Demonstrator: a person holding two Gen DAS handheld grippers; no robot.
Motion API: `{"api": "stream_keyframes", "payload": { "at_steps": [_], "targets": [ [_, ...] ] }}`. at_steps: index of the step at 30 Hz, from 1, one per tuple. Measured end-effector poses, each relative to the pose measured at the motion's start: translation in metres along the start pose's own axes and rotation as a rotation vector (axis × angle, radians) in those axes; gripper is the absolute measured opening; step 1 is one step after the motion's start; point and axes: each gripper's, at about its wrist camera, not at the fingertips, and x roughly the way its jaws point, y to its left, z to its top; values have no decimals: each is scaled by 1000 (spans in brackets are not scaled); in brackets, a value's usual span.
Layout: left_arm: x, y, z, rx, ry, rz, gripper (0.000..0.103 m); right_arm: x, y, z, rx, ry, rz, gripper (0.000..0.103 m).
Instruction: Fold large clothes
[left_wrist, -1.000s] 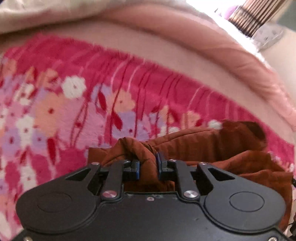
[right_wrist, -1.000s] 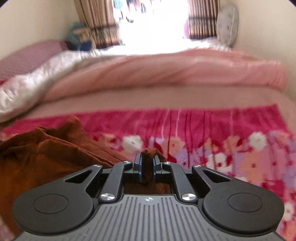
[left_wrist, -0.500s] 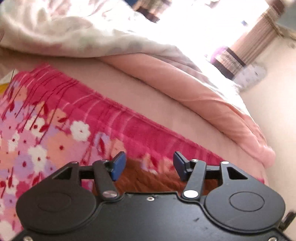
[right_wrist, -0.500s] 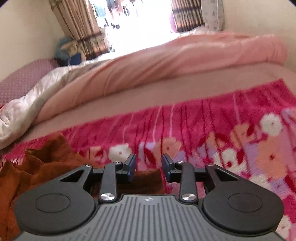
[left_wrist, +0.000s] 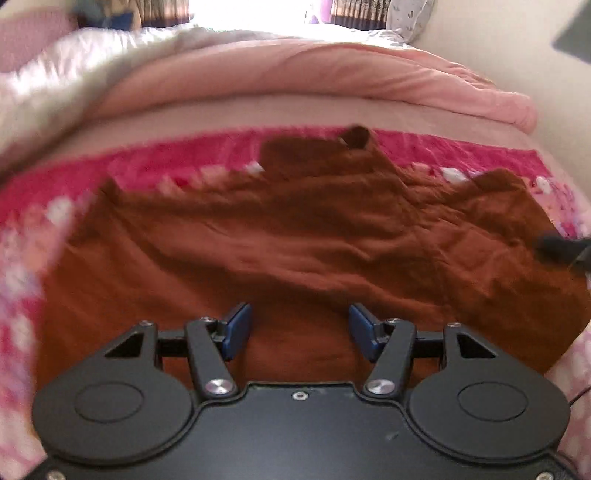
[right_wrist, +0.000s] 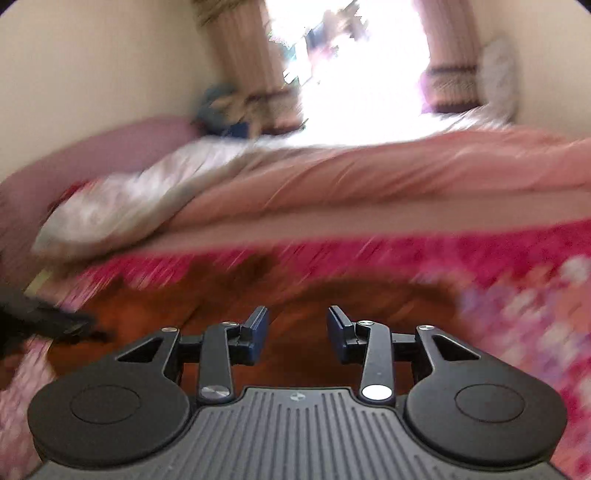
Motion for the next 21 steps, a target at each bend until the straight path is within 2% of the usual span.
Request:
{"api": "stream_keyframes", "payload": {
  "at_steps": [3, 6, 8, 11, 14, 15, 17, 19, 21],
  "targets": [
    [15, -9, -3, 13, -32, 115, 63, 34, 15, -14, -90, 90, -69, 41],
    [34, 0, 1, 16, -34, 239, 64, 71, 2, -15, -73, 119, -132, 39],
    [52, 14, 5, 5, -34, 331, 64, 89, -8, -14, -78, 86, -180, 37],
    [59, 38, 8, -49, -27, 327, 67, 108, -29, -7, -38, 60, -197, 23],
    [60, 55, 8, -42, -46, 419, 69, 118, -42, 2, -7, 52, -218, 4],
    [58, 65, 7, -63, -50, 419, 70, 119, -49, 5, -10, 54, -235, 0],
    [50, 92, 5, -128, -46, 379, 70, 116, -63, 5, 55, 53, -203, 0],
    [42, 110, 2, -174, -45, 382, 70, 108, -71, -1, 68, 43, -220, 0],
    [31, 128, -4, -217, -38, 349, 69, 98, -77, -3, 75, 40, -234, 0]
  ]
}}
